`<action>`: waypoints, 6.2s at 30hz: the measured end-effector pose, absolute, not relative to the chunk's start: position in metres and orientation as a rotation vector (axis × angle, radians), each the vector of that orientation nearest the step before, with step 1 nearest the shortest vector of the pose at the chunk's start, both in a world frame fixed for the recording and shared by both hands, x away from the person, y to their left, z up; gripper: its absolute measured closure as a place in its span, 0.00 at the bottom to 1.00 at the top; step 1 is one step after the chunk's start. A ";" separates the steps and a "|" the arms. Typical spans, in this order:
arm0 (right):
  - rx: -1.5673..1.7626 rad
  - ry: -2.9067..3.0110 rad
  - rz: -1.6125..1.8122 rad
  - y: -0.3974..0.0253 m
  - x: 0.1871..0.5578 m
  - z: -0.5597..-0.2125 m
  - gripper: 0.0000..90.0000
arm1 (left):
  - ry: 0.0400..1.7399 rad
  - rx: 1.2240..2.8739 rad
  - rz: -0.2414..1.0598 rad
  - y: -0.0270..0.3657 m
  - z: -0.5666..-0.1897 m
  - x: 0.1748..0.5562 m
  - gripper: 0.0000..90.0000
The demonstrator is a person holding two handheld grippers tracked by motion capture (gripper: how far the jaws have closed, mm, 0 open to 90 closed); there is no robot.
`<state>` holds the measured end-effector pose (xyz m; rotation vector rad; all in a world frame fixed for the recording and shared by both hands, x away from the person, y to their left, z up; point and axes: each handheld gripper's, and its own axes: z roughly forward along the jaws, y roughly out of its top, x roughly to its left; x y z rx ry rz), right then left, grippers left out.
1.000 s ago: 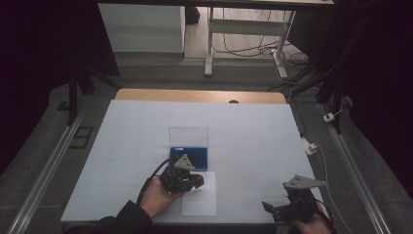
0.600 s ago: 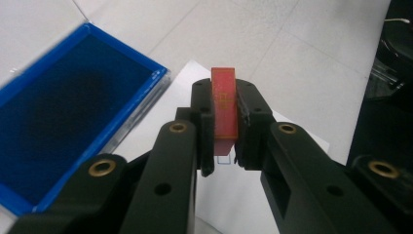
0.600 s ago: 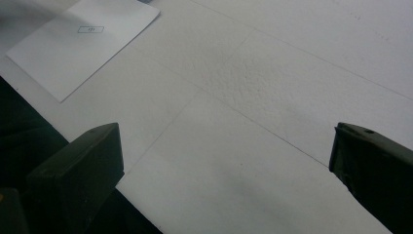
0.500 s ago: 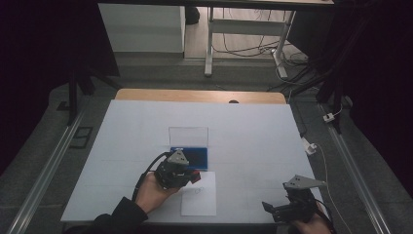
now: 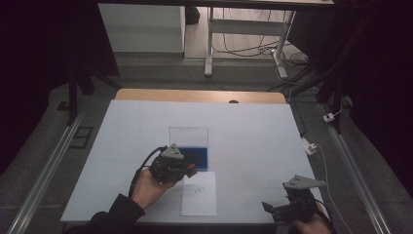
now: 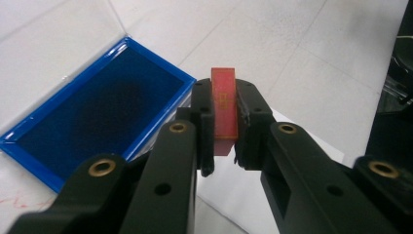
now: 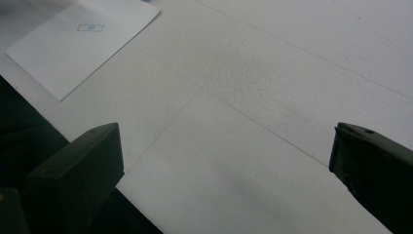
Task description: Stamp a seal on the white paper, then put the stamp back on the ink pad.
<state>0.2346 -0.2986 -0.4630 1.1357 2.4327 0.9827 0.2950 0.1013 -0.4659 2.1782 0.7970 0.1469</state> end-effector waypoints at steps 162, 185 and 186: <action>1.146 2.446 1.006 -0.301 0.235 -0.463 0.00 | 0.828 2.063 0.057 0.131 -0.465 0.299 0.00; 1.148 2.441 1.006 -0.301 0.235 -0.462 0.00 | 0.921 1.957 0.073 0.185 -0.460 0.245 0.00; 1.149 2.440 1.006 -0.301 0.235 -0.462 0.00 | 0.925 1.954 0.079 0.187 -0.460 0.243 0.00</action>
